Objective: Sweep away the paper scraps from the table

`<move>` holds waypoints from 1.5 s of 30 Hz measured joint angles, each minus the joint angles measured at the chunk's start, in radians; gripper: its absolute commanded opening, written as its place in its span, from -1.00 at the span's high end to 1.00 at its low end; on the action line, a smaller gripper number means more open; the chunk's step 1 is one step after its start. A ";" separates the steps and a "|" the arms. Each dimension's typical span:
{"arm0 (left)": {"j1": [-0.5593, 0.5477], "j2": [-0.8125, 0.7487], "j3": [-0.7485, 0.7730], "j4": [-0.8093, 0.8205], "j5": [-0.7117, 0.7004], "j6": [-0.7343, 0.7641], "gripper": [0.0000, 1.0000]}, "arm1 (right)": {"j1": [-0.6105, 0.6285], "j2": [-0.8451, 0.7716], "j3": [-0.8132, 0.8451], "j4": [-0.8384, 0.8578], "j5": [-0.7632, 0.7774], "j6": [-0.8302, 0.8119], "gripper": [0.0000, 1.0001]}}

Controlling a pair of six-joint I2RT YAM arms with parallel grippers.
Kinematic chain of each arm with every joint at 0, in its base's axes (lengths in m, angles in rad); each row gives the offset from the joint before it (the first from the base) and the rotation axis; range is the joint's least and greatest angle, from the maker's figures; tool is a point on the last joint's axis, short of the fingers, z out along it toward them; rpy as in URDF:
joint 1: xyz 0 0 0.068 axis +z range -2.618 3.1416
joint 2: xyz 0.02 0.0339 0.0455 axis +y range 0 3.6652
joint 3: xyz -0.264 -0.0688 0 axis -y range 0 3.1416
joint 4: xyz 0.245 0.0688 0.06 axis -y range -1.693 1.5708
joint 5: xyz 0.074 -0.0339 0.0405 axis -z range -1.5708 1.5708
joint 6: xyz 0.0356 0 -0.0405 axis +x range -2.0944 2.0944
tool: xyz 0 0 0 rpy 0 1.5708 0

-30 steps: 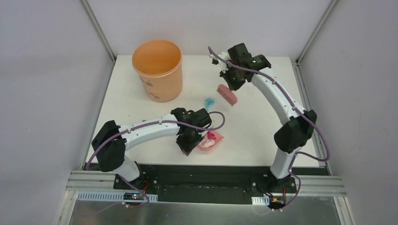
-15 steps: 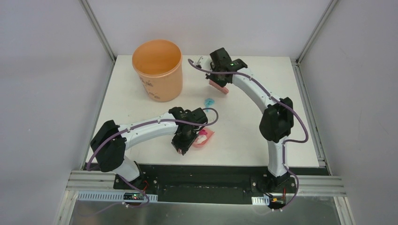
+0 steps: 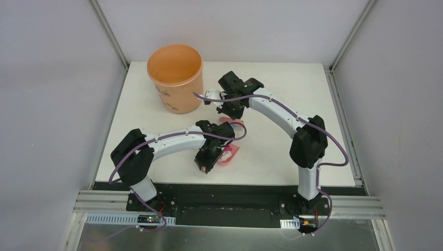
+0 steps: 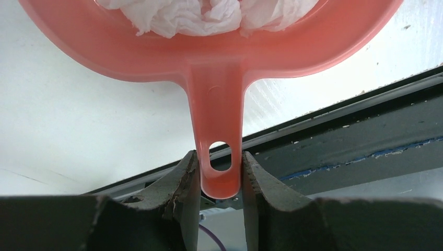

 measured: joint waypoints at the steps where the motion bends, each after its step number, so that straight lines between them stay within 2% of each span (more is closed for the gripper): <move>1: 0.000 0.006 0.000 0.003 0.000 0.000 1.00 | 0.007 -0.013 -0.007 -0.021 -0.021 0.005 1.00; 8: 0.000 0.038 0.000 0.029 0.005 0.008 1.00 | 0.020 -0.106 -0.024 -0.161 -0.204 0.083 1.00; 14: -0.005 0.043 0.000 0.029 0.030 0.030 1.00 | 0.006 -0.120 -0.028 -0.225 -0.237 0.126 1.00; 20: -0.010 0.024 -0.011 0.060 0.025 0.039 1.00 | 0.007 -0.154 -0.048 -0.242 -0.187 0.160 1.00; 32: -0.029 -0.173 -0.081 0.179 -0.059 0.086 1.00 | 0.021 -0.204 -0.048 -0.269 -0.034 0.211 1.00; 37: -0.029 -0.185 -0.112 0.216 -0.061 0.091 1.00 | 0.020 -0.244 -0.044 -0.264 0.034 0.223 1.00; 45: -0.050 -0.198 -0.154 0.262 -0.085 0.091 1.00 | -0.021 -0.272 -0.044 -0.257 0.060 0.246 1.00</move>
